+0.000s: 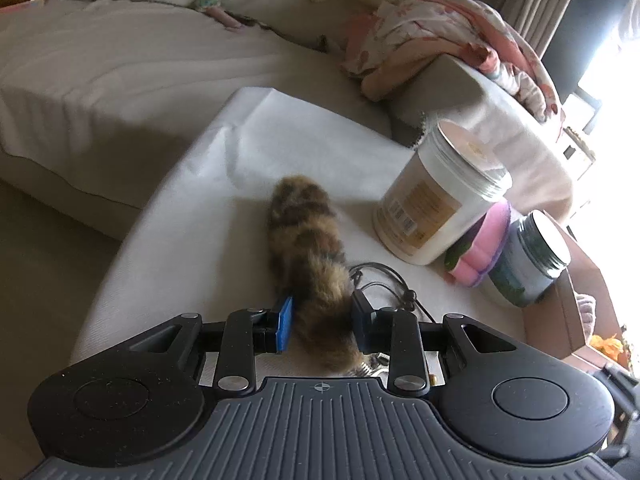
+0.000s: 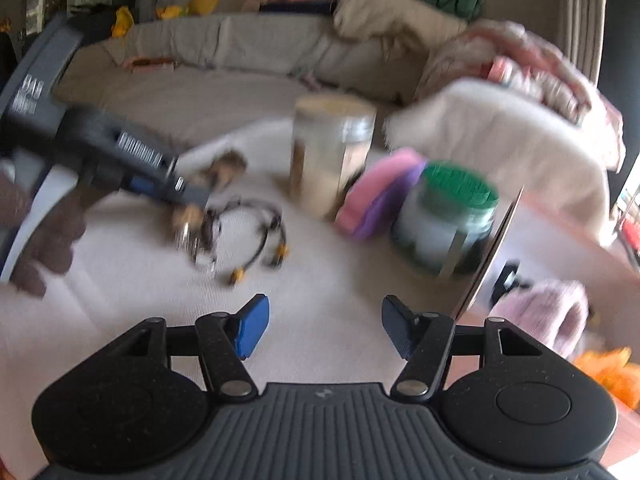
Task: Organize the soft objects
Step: 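Grasp the fur-tail keychain by its ring end with the left tool, then lift the fur-tail keychain off the table with the left tool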
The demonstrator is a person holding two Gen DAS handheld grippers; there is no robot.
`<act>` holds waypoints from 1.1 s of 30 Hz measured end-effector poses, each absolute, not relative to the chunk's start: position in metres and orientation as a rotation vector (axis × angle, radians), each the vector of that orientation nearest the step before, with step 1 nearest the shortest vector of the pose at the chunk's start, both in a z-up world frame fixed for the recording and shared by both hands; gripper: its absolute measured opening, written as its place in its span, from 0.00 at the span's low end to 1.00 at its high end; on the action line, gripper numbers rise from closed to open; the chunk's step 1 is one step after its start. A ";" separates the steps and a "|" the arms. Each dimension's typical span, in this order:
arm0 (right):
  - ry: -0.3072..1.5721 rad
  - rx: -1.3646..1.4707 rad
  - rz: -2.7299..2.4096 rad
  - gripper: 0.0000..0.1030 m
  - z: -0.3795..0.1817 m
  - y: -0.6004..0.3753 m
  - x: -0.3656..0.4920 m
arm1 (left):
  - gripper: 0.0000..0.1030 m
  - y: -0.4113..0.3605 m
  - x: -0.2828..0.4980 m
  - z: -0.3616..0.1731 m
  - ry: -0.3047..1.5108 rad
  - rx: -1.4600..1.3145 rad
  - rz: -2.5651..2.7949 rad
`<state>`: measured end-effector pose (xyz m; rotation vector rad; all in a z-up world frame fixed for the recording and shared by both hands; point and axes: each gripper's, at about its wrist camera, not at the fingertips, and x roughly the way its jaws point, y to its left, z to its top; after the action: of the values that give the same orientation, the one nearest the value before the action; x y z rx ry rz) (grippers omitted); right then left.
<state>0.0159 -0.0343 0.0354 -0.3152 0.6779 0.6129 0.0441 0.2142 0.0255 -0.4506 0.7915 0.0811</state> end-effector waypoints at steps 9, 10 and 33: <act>0.728 -0.238 0.597 0.65 0.018 -0.042 0.006 | 0.33 0.180 0.058 0.023 0.807 -0.282 0.029; 0.729 -0.223 0.592 0.66 0.017 -0.043 0.006 | 0.33 0.176 0.058 0.023 0.808 -0.266 0.020; 0.705 -0.187 0.568 0.80 0.012 -0.045 0.007 | 0.39 0.141 0.057 0.023 0.820 -0.057 -0.068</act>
<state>0.0074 -0.0449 0.0125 -0.1872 0.7052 0.5677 0.0574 0.1412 0.0231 -0.0565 0.8199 -0.0680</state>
